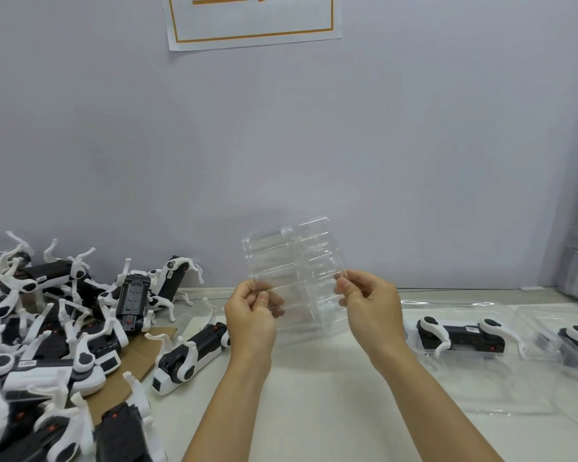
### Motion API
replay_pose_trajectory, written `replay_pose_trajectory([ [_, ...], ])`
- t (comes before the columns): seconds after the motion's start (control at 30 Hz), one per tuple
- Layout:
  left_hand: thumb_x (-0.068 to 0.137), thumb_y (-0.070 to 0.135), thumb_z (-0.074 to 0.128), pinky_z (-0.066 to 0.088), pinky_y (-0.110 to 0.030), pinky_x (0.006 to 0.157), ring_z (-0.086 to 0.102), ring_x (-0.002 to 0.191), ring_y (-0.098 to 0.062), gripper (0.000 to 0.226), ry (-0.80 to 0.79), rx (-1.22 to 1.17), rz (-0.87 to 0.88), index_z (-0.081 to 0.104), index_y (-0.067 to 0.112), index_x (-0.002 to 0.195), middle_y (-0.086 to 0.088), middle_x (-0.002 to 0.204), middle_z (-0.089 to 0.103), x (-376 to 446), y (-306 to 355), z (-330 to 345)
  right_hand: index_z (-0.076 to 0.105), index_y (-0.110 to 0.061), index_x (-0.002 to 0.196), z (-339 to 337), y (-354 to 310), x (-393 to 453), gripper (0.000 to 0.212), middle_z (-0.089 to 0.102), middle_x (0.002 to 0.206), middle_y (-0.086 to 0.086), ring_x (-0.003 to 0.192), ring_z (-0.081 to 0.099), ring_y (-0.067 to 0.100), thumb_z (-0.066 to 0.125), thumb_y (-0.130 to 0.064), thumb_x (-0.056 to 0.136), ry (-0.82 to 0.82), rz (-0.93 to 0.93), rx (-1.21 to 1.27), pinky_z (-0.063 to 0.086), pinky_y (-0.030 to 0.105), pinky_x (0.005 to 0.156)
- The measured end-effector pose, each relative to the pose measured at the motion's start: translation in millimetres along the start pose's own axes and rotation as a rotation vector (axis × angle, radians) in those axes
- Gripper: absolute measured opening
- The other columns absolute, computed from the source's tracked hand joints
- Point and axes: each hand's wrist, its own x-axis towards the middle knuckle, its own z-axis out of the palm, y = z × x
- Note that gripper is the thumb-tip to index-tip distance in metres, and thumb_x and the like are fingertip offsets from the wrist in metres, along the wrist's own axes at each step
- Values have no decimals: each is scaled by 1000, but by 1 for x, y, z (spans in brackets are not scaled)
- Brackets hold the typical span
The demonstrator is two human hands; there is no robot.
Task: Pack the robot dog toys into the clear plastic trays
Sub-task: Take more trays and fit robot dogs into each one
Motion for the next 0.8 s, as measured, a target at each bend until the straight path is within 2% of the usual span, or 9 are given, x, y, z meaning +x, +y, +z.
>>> replay_pose_trajectory([
  [0.1, 99, -10, 36, 50, -23, 55, 57, 59, -16, 35, 75, -110, -96, 59, 11, 83, -4, 64, 60, 5, 1, -6, 70, -28, 83, -10, 0, 6, 27, 70, 74, -7, 66, 62, 12, 59, -8, 97, 54, 6, 21, 48, 16, 63],
  [0.2, 102, -6, 35, 50, -29, 66, 55, 69, -19, 32, 109, -295, -219, 57, 11, 88, -9, 77, 58, 7, 2, -9, 72, -22, 94, -14, 3, 9, 19, 69, 77, -7, 58, 60, 2, 56, -12, 100, 128, 46, 90, 48, 21, 65],
  [0.37, 105, -1, 33, 50, -33, 72, 57, 75, -23, 29, 61, -597, -404, 56, 11, 94, -11, 86, 59, 6, 3, -6, 69, -18, 102, -12, 4, 11, 16, 68, 80, -6, 56, 57, -1, 53, -17, 102, 221, 35, 182, 49, 23, 69],
  [0.47, 105, 0, 36, 51, -34, 74, 61, 84, -23, 22, 2, -655, -504, 55, 7, 96, -12, 91, 61, 7, 0, -6, 68, -21, 101, -12, 3, 12, 16, 67, 81, -7, 60, 57, 3, 53, -19, 102, 276, 15, 205, 49, 24, 70],
  [0.6, 104, 1, 40, 54, -41, 86, 61, 81, -29, 20, -36, -475, -604, 51, 1, 88, -21, 89, 57, 7, -12, -7, 66, -26, 97, -15, 1, 12, 21, 66, 80, -7, 62, 55, 6, 49, -17, 104, 332, -7, 224, 48, 21, 68],
  [0.63, 104, 2, 42, 56, -42, 83, 65, 79, -31, 18, -56, -379, -629, 52, -1, 89, -24, 90, 60, 5, -14, -8, 66, -27, 96, -15, 0, 12, 22, 65, 80, -7, 60, 55, 4, 48, -16, 104, 336, -8, 228, 48, 20, 66],
  [0.73, 103, 15, 50, 57, -32, 51, 72, 64, -34, 26, -182, -3, -629, 55, -9, 95, -27, 84, 69, -2, -17, -7, 67, -25, 96, -16, -1, 12, 24, 64, 78, -7, 58, 53, 2, 48, -14, 104, 342, -11, 241, 47, 18, 64],
  [0.8, 102, 25, 53, 54, -28, 45, 72, 58, -32, 36, -304, 224, -576, 59, -10, 95, -22, 73, 71, -8, -17, -5, 68, -23, 97, -17, -1, 11, 23, 64, 78, -6, 59, 52, 6, 48, -14, 104, 352, -18, 253, 47, 21, 65],
])
